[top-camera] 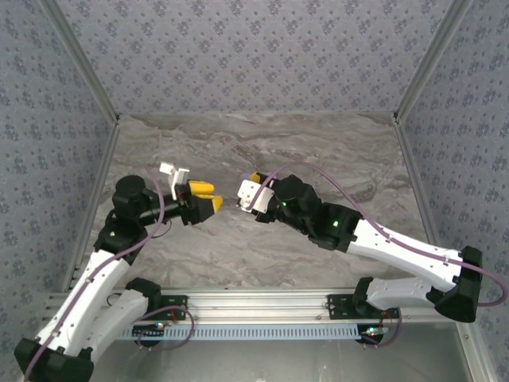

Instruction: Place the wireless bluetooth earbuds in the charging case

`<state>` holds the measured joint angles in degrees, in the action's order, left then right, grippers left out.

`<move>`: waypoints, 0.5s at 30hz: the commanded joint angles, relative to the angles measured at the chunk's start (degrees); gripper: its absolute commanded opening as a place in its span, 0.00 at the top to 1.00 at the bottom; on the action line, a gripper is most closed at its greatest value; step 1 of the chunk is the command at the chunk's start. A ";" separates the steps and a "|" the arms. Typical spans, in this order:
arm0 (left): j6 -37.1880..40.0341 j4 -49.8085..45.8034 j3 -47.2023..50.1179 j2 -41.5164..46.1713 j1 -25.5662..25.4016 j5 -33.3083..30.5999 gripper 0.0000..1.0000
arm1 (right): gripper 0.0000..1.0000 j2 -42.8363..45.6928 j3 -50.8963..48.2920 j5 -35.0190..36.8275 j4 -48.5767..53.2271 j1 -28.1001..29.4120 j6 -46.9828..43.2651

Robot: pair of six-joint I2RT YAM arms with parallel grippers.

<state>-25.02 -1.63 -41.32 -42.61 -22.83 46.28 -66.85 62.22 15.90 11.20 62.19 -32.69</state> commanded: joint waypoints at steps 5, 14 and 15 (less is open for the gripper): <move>-3.56 9.71 -1.75 -3.49 -6.45 -6.87 0.41 | 0.56 1.67 -2.15 0.71 -2.36 0.61 -3.25; -3.99 11.27 -2.43 -7.43 -9.92 -8.21 0.49 | 0.55 2.60 -3.13 -0.55 -3.47 0.56 -3.37; -3.99 11.33 -2.42 -7.86 -10.27 -8.39 0.49 | 0.55 2.60 -3.11 -0.67 -3.60 0.49 -3.29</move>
<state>-28.60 6.90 -41.67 -49.67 -32.14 38.98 -65.58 59.59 15.66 9.67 62.41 -35.48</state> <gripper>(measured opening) 0.517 0.471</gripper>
